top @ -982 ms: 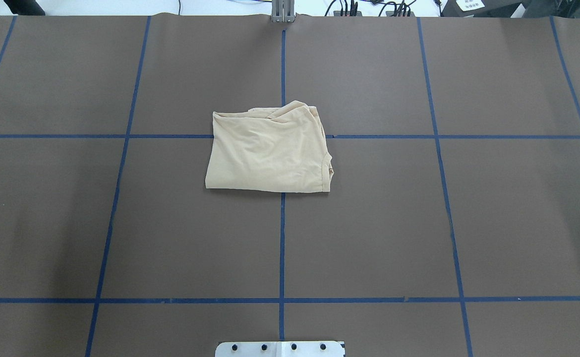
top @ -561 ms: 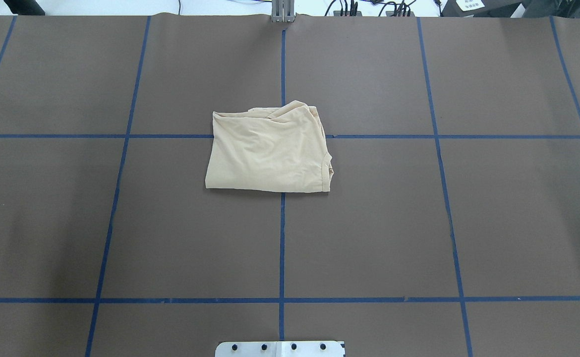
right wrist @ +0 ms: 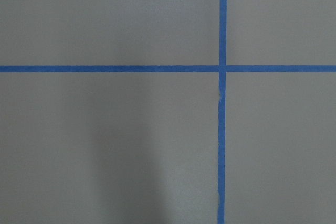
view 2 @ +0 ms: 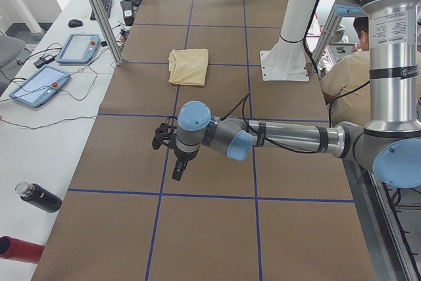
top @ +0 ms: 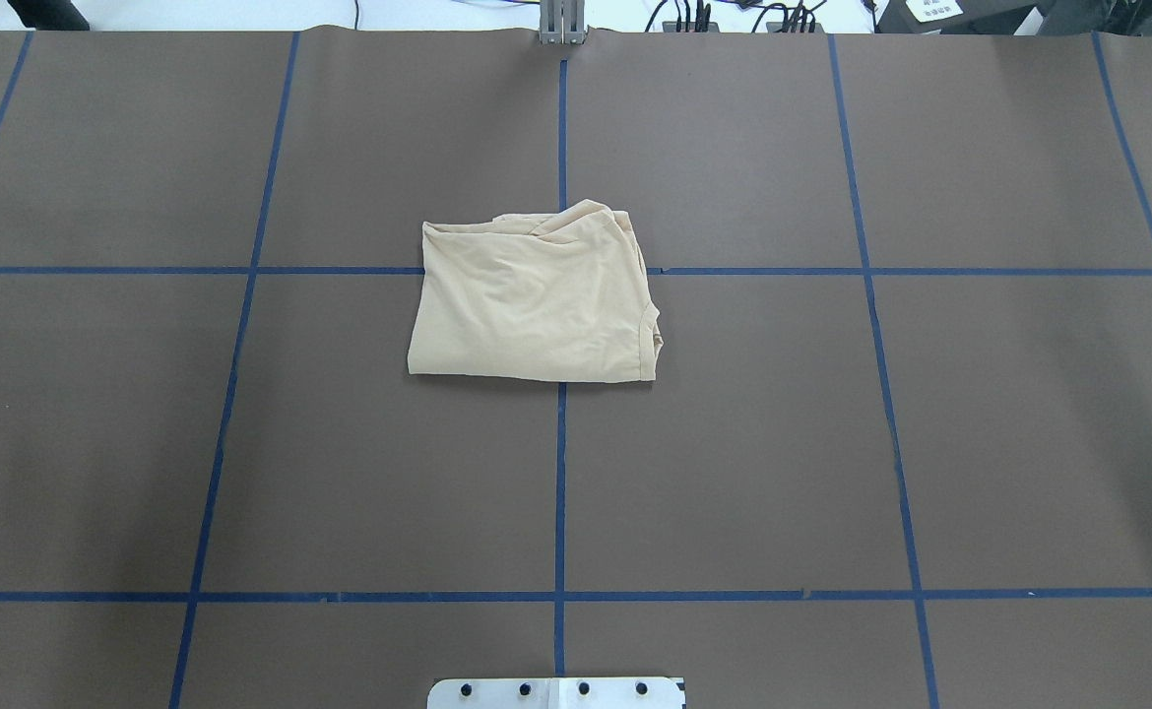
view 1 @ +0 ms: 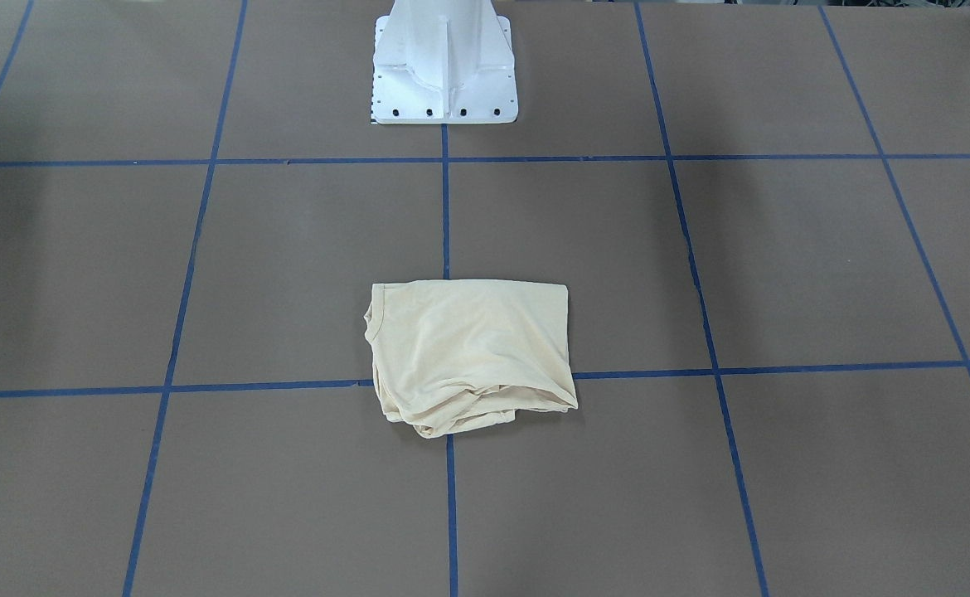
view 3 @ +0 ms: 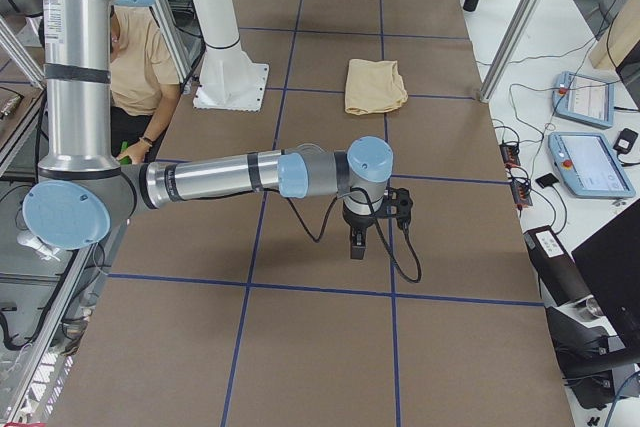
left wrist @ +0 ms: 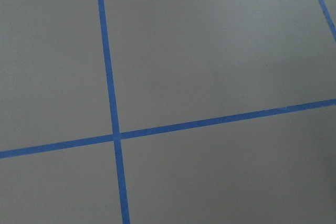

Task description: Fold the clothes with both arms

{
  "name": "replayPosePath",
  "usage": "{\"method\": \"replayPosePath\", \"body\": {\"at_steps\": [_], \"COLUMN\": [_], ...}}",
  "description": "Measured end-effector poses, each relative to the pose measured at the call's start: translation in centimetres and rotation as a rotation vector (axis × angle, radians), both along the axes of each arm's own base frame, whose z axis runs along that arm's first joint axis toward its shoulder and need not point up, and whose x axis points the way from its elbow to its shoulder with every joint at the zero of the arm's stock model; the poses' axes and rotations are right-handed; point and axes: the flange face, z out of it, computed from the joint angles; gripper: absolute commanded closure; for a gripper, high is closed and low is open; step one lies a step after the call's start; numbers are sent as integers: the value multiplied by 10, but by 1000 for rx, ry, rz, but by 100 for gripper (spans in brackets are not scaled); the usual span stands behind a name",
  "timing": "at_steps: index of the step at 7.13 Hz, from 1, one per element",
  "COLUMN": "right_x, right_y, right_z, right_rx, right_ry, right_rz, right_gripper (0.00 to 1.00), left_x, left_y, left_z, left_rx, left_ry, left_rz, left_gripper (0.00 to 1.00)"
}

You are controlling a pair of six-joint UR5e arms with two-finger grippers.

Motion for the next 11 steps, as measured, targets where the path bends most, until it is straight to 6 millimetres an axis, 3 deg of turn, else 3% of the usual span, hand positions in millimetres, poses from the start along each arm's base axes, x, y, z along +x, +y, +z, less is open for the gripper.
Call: {"method": "replayPosePath", "body": {"at_steps": [5, 8, 11], "right_x": [-3, -4, -5], "right_y": [-7, -14, -18], "right_z": [-15, -37, -52], "right_rx": [25, 71, 104], "right_ry": [3, -12, -13], "right_rz": [-13, -15, -17], "right_gripper": [0, 0, 0], "left_x": [-2, -1, -1], "left_y": [7, 1, 2], "left_z": [-10, -21, -44], "left_rx": [-20, 3, 47], "left_ry": [-19, -15, -13], "left_rz": [-13, -12, -13], "left_gripper": [0, 0, 0]}}
